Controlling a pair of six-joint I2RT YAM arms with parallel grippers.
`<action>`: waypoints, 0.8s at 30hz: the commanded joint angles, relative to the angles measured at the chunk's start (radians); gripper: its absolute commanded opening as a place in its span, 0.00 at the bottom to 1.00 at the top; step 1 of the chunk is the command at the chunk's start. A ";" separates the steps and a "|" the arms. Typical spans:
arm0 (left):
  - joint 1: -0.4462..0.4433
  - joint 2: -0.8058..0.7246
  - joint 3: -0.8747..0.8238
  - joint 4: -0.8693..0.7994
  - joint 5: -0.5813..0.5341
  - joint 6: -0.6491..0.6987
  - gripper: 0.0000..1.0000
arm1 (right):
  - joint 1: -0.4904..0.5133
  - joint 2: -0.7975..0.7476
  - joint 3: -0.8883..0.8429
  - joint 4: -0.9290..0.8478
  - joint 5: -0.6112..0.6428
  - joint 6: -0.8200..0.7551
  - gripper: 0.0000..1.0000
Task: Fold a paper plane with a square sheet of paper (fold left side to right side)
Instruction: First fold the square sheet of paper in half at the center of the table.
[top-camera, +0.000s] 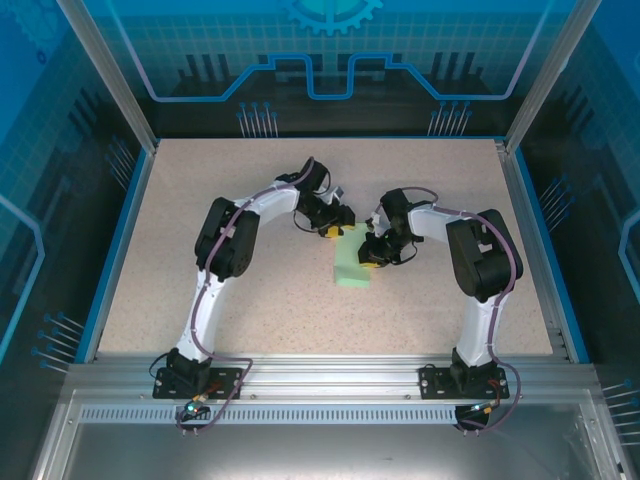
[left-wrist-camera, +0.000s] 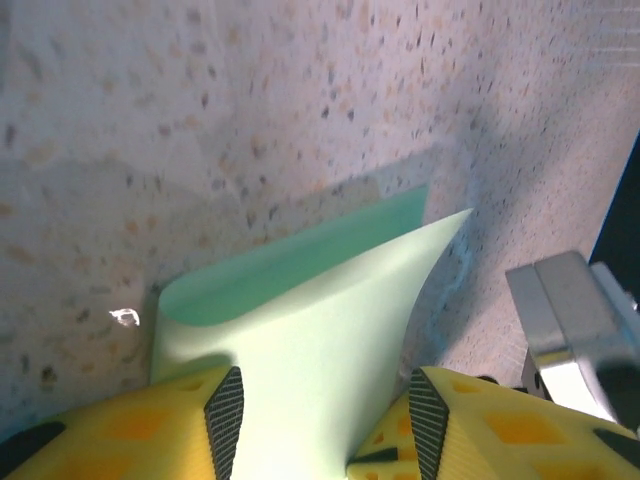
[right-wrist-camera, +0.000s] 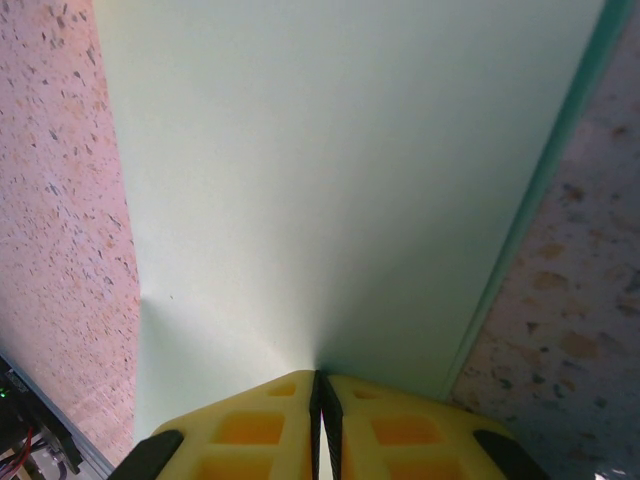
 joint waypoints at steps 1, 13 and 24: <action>0.052 0.075 0.078 0.020 -0.108 0.018 0.53 | 0.011 0.049 -0.036 -0.099 0.146 -0.016 0.14; 0.090 0.101 0.220 -0.006 -0.065 0.014 0.54 | 0.012 0.033 -0.048 -0.070 0.114 -0.003 0.14; 0.035 -0.332 -0.332 0.227 -0.058 -0.005 0.54 | 0.012 0.032 -0.052 -0.050 0.100 0.006 0.14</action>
